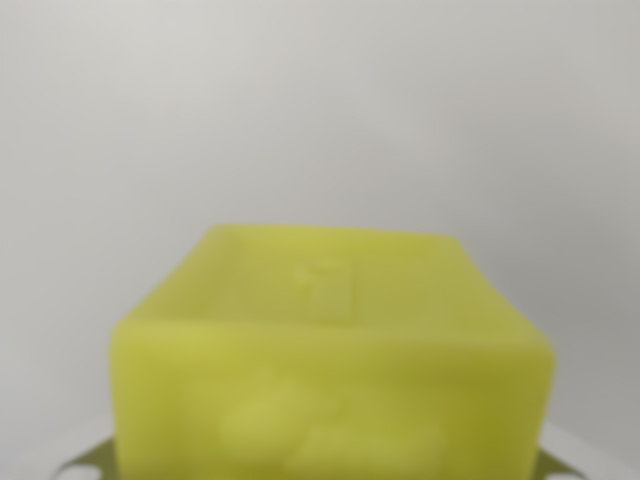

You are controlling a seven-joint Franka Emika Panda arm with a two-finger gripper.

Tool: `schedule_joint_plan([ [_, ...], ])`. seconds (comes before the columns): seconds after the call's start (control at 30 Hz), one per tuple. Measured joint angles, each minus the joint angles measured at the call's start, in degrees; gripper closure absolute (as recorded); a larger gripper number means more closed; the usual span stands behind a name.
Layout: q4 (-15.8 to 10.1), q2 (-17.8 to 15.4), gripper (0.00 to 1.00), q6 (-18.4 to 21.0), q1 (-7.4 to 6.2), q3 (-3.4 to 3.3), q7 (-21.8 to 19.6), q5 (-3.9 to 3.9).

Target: Pick yellow cube

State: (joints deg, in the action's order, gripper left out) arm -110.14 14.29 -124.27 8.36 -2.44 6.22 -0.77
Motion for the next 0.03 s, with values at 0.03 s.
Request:
schedule_joint_plan([
  [0.03,0.0,0.0,1.00,0.0,0.00,0.00,0.0,0.00],
])
